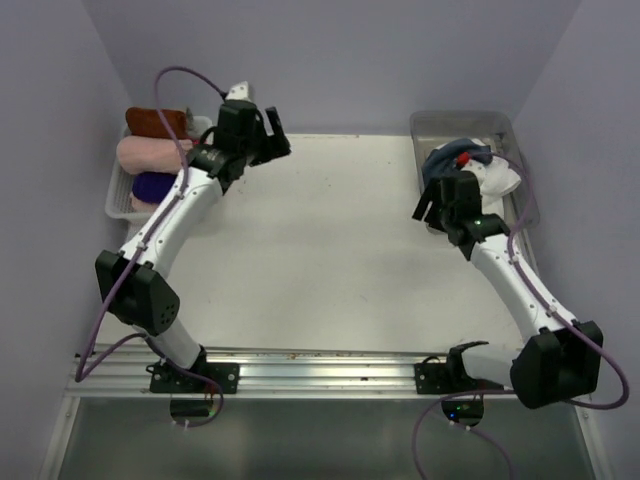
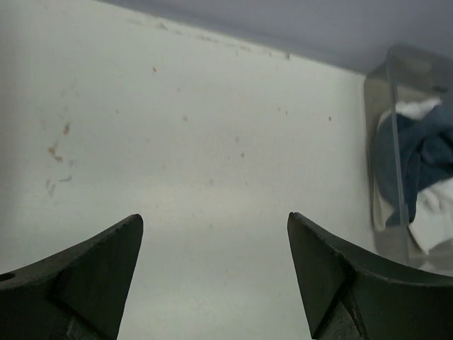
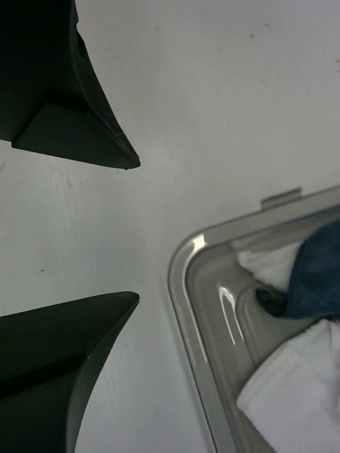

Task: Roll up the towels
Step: Place the rolled towel into the container, then grab a towel with the right arm

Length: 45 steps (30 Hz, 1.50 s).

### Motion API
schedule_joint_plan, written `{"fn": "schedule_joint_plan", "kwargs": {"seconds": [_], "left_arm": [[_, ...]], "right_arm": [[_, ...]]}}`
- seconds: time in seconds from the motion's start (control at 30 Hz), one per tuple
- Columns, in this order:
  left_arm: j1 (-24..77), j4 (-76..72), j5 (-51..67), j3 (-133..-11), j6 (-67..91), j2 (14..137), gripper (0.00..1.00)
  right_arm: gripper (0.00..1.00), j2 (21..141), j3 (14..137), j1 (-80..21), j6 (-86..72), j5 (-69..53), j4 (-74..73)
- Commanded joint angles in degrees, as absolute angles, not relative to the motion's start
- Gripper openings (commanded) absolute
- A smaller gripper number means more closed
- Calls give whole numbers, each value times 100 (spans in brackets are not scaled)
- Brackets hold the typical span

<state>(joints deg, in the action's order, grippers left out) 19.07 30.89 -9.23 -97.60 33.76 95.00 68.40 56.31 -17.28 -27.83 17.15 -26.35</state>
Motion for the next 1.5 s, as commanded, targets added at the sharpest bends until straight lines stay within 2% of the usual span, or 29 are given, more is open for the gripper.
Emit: {"fn": "schedule_joint_plan", "kwargs": {"seconds": [0.0, 0.27, 0.5, 0.57, 0.7, 0.77, 0.8, 0.87, 0.9, 0.93, 1.0, 1.1, 1.3, 1.33, 1.47], "left_arm": [[2495, 2981, -889, -9116, 3120, 9545, 87], [3568, 2567, -325, -7850, 3322, 9475, 86], [4043, 2224, -26, -6997, 3498, 9193, 86], [4166, 2162, 193, -6838, 3559, 9202, 85], [4263, 2153, 237, -6706, 3647, 9176, 85], [4263, 2180, 185, -6680, 3665, 9141, 85], [4263, 2188, 167, -6680, 3674, 9132, 85], [4263, 2215, 88, -6697, 3683, 9097, 85], [4263, 2232, 62, -6697, 3674, 9097, 85], [4263, 2250, 44, -6697, 3683, 9105, 85], [4263, 2224, 44, -6697, 3674, 9123, 85], [4271, 2215, 114, -6750, 3621, 9106, 85], [4210, 2881, -632, -7268, 3332, 8781, 87], [4106, 2952, -676, -7425, 3279, 8719, 87], [3648, 2927, -378, -7541, 3094, 8315, 87]], "right_arm": [[74, 7416, 6273, -837, -3119, 1223, -2708], [81, 9947, 8453, 156, -3498, 1310, -2672], [83, 11951, 11139, 351, -3437, 1652, -3128], [82, 12531, 11582, 369, -3454, 1740, -3199], [76, 13384, 12724, 413, -3515, 1749, -3637], [70, 13674, 12910, 439, -3577, 1644, -3718], [68, 13702, 12955, 448, -3595, 1504, -3674], [50, 13685, 12885, 457, -3630, 1372, -3517], [39, 13580, 12789, 457, -3630, 1319, -3368], [20, 13527, 12745, 457, -3630, 1257, -3297], [0, 13299, 12700, 457, -3604, 1222, -3261], [0, 12860, 12299, 457, -3568, 1108, -3069], [0, 10480, 10358, 439, -3516, 765, -1971], [0, 9868, 10162, 439, -3516, 695, -1856], [0, 8775, 9738, 317, -3297, 247, -1600]]}}
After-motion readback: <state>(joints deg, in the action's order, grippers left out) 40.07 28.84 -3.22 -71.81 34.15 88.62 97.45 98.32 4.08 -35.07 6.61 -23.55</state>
